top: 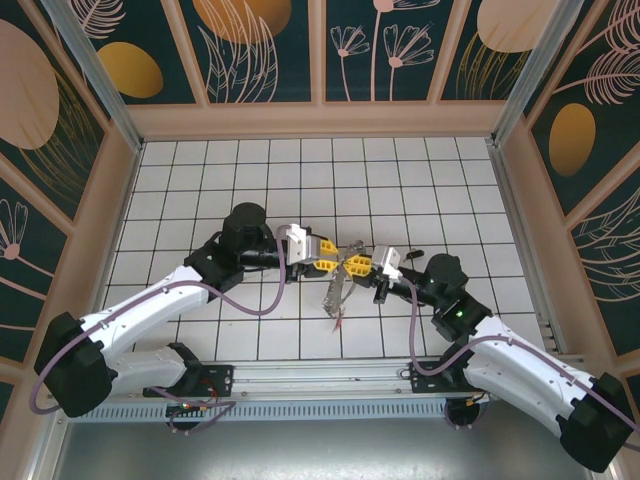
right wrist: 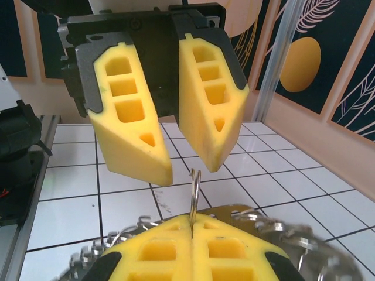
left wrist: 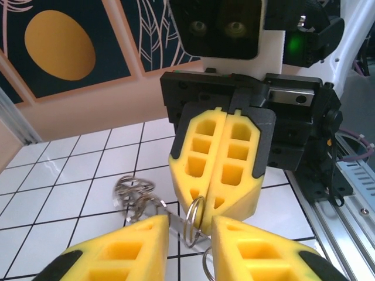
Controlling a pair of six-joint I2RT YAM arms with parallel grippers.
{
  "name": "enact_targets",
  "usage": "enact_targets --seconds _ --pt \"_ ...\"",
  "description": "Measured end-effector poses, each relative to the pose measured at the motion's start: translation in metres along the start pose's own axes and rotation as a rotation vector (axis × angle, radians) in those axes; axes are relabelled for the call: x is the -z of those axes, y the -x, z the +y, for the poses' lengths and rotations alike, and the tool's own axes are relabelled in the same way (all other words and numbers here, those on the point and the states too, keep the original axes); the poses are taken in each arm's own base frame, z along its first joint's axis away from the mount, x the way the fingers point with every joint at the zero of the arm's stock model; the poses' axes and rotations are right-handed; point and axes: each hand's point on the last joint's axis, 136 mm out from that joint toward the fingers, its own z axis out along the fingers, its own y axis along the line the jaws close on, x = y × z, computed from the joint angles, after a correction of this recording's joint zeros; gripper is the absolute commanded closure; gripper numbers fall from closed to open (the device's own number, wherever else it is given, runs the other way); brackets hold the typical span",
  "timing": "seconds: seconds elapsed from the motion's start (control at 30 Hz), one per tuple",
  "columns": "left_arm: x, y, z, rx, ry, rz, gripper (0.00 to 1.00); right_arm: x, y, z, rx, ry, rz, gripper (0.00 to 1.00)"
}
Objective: Put the keys on the keyring
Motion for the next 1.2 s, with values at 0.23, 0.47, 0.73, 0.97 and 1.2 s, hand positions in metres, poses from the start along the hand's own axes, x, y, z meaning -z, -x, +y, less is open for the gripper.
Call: enact_targets --seconds 0.23,0.47,0.73,0.97,1.2 --pt "-0.003 -0.008 -0.007 0.004 -0.033 0.021 0.73 -0.001 0.002 0.001 0.006 0.008 -0.009 1.0" --pt "-0.005 -0.014 -0.008 0.011 -0.048 0.041 0.77 -0.003 -0.002 0.006 0.024 0.043 -0.001 1.0" --pt "-0.005 -0.014 -0.009 0.011 -0.053 0.051 1.0 -0.004 -0.006 0.009 0.042 0.066 0.01 1.0" --pt "-0.002 -0.021 -0.007 0.009 -0.022 0.101 1.0 -0.005 -0.011 0.004 0.098 0.056 0.101 0.78" --pt "0.004 -0.026 -0.001 -0.04 0.013 0.204 1.0 -0.005 -0.015 -0.002 0.14 0.062 0.223 0.7"
